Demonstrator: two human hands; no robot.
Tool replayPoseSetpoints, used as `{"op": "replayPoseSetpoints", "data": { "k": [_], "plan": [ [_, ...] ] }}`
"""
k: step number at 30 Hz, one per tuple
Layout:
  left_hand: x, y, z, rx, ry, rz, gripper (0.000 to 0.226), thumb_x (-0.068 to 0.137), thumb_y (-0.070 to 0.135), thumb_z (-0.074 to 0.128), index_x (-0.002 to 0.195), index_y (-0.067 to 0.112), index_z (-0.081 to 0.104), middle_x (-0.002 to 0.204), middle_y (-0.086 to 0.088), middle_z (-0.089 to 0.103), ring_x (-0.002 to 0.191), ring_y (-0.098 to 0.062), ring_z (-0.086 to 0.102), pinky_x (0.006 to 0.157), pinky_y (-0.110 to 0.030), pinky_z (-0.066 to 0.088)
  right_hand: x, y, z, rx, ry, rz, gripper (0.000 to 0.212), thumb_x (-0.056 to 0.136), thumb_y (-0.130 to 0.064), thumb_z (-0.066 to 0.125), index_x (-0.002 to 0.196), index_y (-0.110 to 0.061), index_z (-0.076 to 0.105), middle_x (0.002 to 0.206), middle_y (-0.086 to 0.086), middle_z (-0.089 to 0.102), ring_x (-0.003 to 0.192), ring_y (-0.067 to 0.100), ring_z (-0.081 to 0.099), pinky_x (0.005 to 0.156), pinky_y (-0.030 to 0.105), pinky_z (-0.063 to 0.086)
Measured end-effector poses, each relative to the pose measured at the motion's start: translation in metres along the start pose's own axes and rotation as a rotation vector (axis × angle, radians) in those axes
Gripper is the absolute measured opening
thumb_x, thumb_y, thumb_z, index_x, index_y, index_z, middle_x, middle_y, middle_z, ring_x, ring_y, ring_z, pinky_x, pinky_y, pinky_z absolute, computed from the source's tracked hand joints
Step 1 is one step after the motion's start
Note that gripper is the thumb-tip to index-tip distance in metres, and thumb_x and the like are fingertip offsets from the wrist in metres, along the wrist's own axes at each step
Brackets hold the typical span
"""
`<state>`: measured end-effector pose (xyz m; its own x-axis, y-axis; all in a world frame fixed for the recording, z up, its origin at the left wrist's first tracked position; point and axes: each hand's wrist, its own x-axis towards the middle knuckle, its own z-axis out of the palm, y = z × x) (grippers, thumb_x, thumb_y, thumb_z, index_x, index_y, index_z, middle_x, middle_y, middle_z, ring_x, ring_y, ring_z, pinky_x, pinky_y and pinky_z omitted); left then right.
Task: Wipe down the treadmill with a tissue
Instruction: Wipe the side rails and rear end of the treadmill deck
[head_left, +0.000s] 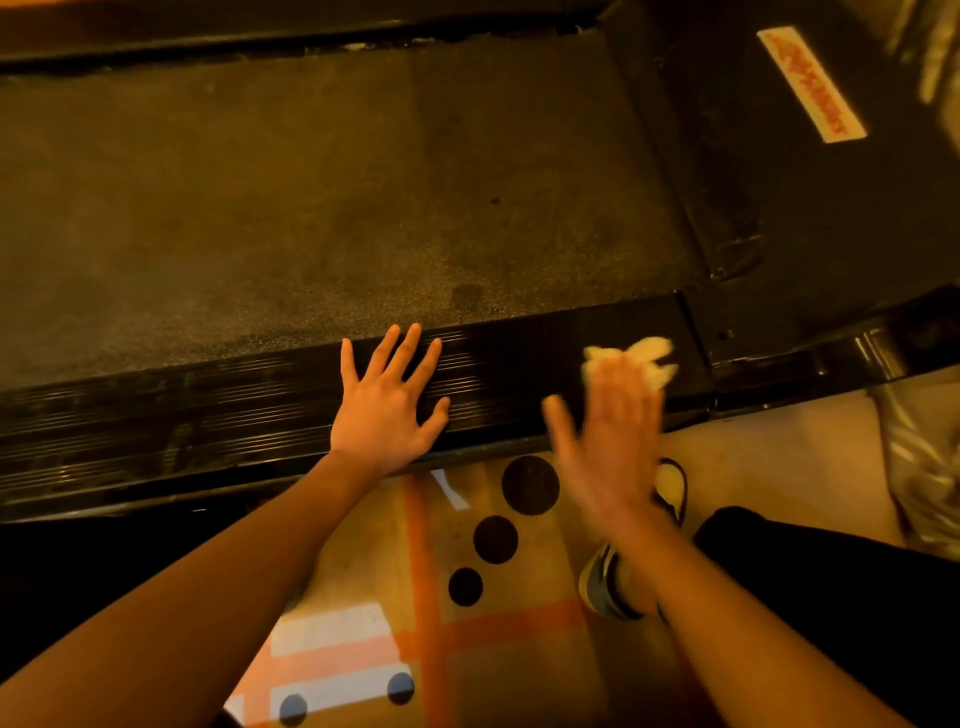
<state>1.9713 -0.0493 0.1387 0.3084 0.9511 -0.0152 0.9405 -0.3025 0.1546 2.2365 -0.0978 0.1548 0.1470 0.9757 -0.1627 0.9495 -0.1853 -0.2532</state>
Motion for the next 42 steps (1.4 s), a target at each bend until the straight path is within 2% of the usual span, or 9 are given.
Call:
{"op": "replayPoseSetpoints", "data": {
  "k": [3,6,10,14,17,20,27,34,42],
  "plan": [
    [0.001,0.000,-0.001,0.005,-0.004,-0.007,0.074,0.100,0.064,0.025,0.163,0.026,0.028,0.171,-0.007,0.020,0.159,-0.029,0.011,0.123,-0.069,-0.001,-0.039,-0.046,0.028,-0.009,-0.045,-0.275,0.094,0.096,-0.079,0.000,0.166,-0.017,0.010,0.174,0.004,-0.001,0.160,0.021,-0.012,0.130,0.049,0.001],
    [0.000,0.000,0.000,-0.008,0.003,-0.006,0.074,0.099,0.064,0.027,0.163,0.025,0.028,0.171,-0.008,0.021,0.159,-0.029,0.011,0.122,-0.070,-0.001,-0.034,-0.010,0.030,-0.118,-0.050,-0.404,0.088,0.099,-0.076,0.004,0.167,-0.020,0.004,0.174,0.002,-0.008,0.160,0.019,-0.013,0.129,0.053,0.005],
    [0.000,0.001,0.000,-0.011,0.012,0.000,0.074,0.100,0.063,0.028,0.163,0.025,0.030,0.171,-0.008,0.022,0.159,-0.030,0.012,0.122,-0.070,0.000,-0.011,0.069,0.015,-0.110,0.062,-0.188,0.086,0.103,-0.070,0.010,0.166,-0.012,0.003,0.174,0.010,-0.004,0.161,0.027,-0.006,0.126,0.061,0.015],
    [0.001,0.001,0.000,-0.006,-0.005,-0.008,0.074,0.100,0.063,0.027,0.163,0.026,0.027,0.171,-0.007,0.020,0.160,-0.029,0.010,0.122,-0.069,-0.003,-0.017,0.028,0.036,0.039,0.189,0.003,0.091,0.103,-0.068,0.014,0.164,-0.001,0.003,0.172,0.019,-0.005,0.160,0.036,-0.007,0.128,0.059,0.010],
    [0.001,0.001,0.000,-0.010,-0.008,-0.015,0.074,0.099,0.063,0.028,0.163,0.026,0.028,0.172,-0.007,0.019,0.159,-0.029,0.010,0.122,-0.069,-0.003,-0.041,-0.026,0.071,0.034,0.170,-0.272,0.087,0.104,-0.067,0.021,0.164,-0.004,0.010,0.173,0.018,0.003,0.160,0.035,0.000,0.129,0.053,0.008],
    [0.001,0.001,0.000,-0.010,0.004,-0.017,0.074,0.099,0.062,0.030,0.163,0.024,0.031,0.171,-0.008,0.022,0.159,-0.031,0.013,0.122,-0.070,-0.001,-0.037,0.000,0.078,-0.034,0.158,-0.412,0.081,0.106,-0.063,0.022,0.165,-0.009,0.012,0.173,0.013,0.006,0.161,0.030,0.003,0.128,0.055,0.015],
    [0.001,0.001,0.000,-0.007,0.006,-0.011,0.074,0.100,0.062,0.030,0.163,0.024,0.031,0.171,-0.008,0.022,0.159,-0.031,0.013,0.122,-0.070,0.000,-0.002,0.079,0.033,0.132,0.248,0.055,0.086,0.105,-0.062,0.016,0.164,-0.001,0.005,0.173,0.018,-0.001,0.160,0.034,-0.005,0.127,0.060,0.010],
    [0.001,0.001,-0.001,-0.002,0.002,-0.005,0.073,0.100,0.062,0.030,0.163,0.024,0.030,0.171,-0.008,0.023,0.159,-0.031,0.014,0.122,-0.070,0.000,-0.033,0.006,0.049,-0.004,0.139,-0.218,0.085,0.104,-0.066,0.013,0.165,-0.008,0.015,0.173,0.011,0.007,0.161,0.028,-0.001,0.129,0.053,0.007],
    [0.001,-0.001,0.000,-0.004,-0.002,0.002,0.073,0.100,0.062,0.029,0.163,0.025,0.028,0.171,-0.008,0.021,0.159,-0.030,0.011,0.122,-0.071,-0.001,0.032,0.066,-0.009,-0.040,0.033,0.132,0.104,0.089,-0.079,-0.015,0.165,-0.010,0.000,0.174,0.011,-0.004,0.160,0.023,-0.011,0.129,0.050,-0.004]
  ]
}}
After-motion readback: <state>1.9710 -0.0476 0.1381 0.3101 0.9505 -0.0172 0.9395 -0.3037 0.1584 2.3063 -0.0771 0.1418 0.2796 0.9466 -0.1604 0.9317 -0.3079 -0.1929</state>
